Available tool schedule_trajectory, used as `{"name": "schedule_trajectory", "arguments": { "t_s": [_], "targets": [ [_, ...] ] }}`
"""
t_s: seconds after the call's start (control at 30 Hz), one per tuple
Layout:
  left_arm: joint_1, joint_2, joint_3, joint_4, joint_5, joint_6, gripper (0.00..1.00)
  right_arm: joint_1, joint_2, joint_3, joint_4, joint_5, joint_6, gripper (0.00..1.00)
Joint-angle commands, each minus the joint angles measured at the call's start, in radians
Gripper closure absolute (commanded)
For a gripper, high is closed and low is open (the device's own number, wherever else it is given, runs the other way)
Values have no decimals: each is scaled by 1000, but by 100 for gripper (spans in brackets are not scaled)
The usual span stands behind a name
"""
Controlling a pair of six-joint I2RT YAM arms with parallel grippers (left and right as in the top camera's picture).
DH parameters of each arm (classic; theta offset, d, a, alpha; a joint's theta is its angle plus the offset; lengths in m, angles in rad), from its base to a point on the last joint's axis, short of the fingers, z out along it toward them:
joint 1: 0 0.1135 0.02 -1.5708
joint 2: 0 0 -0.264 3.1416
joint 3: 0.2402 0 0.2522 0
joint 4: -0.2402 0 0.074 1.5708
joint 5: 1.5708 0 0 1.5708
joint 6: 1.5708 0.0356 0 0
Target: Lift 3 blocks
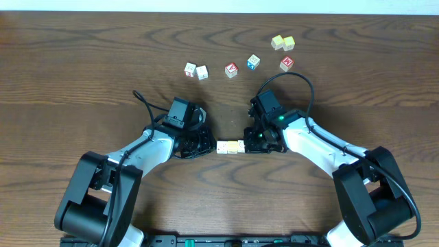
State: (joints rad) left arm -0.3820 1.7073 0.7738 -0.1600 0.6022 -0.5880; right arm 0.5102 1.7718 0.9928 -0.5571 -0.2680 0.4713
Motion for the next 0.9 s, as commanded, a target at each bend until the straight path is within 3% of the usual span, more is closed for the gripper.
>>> {"name": "schedule_trajectory", "arguments": {
  "t_s": [0.0, 0.33, 0.5, 0.87],
  "targets": [
    [-43, 14, 36, 23, 103, -5, 93, 55, -2, -1, 26, -187, 11, 99],
    [-43, 14, 36, 23, 103, -5, 93, 51, -2, -1, 18, -143, 10, 98],
    [-43, 14, 36, 19, 85, -5, 92, 30, -2, -1, 14, -143, 2, 93],
    [-43, 14, 36, 19, 79, -2, 75, -42, -2, 0, -38, -144, -47, 80]
  ]
}}
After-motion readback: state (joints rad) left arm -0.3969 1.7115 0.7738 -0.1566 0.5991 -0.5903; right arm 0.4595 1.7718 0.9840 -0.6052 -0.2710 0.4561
